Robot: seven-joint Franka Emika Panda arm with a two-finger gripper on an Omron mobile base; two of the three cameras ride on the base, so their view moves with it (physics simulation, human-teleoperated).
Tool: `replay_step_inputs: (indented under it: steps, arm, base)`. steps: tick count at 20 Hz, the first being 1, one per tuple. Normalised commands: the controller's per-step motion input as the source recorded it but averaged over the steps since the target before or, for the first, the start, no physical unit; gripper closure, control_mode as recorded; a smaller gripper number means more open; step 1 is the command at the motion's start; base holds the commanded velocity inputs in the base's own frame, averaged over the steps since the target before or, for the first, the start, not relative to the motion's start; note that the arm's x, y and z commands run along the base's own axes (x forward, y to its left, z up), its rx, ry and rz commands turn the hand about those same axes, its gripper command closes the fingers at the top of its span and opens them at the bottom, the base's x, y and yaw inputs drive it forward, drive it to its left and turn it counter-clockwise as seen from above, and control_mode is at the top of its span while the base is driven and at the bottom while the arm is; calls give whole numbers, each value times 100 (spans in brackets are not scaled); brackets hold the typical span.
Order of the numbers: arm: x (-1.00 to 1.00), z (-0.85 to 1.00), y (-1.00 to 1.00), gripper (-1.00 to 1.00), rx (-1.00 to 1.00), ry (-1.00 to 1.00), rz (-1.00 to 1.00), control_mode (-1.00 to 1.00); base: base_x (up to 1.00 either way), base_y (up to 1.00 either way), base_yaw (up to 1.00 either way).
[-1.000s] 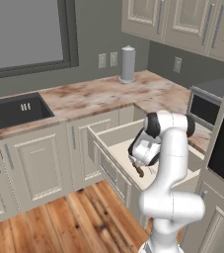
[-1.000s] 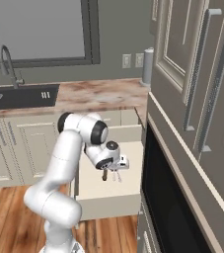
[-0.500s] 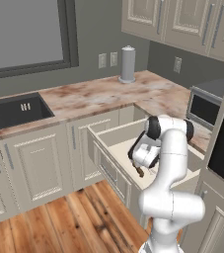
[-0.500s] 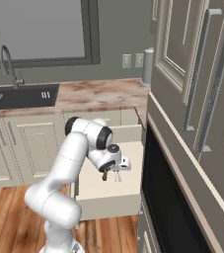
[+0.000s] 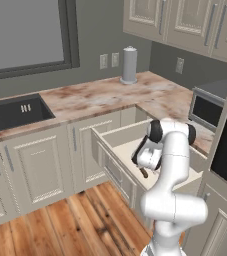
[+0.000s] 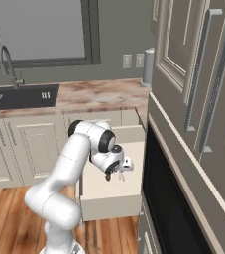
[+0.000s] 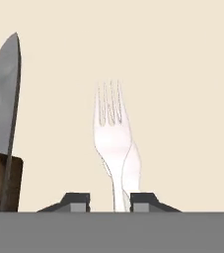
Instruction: Pick up the metallic utensils from the counter and place them in the open drawer. Make sure not to pick up any wooden utensils.
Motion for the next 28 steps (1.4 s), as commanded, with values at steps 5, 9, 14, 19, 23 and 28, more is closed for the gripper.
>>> replay_step_inputs:
  steps: [5,9,14,19,23,28]
  arm:
    - [3,32,0,-100,0,9,-2,-100]
    - [0,95,0,-100,7,8,-8,-100]
    - [0,100,0,-100,7,1,-10,-100]
    - [-4,100,10,-100,10,0,-7,-100]
    - [-9,100,18,-100,11,0,-5,-100]
    - [-4,100,20,-100,7,4,-5,-100]
  base:
    - [0,0,0]
    - [0,0,0]
    - [0,0,0]
    - [0,0,0]
    - [0,0,0]
    - [0,0,0]
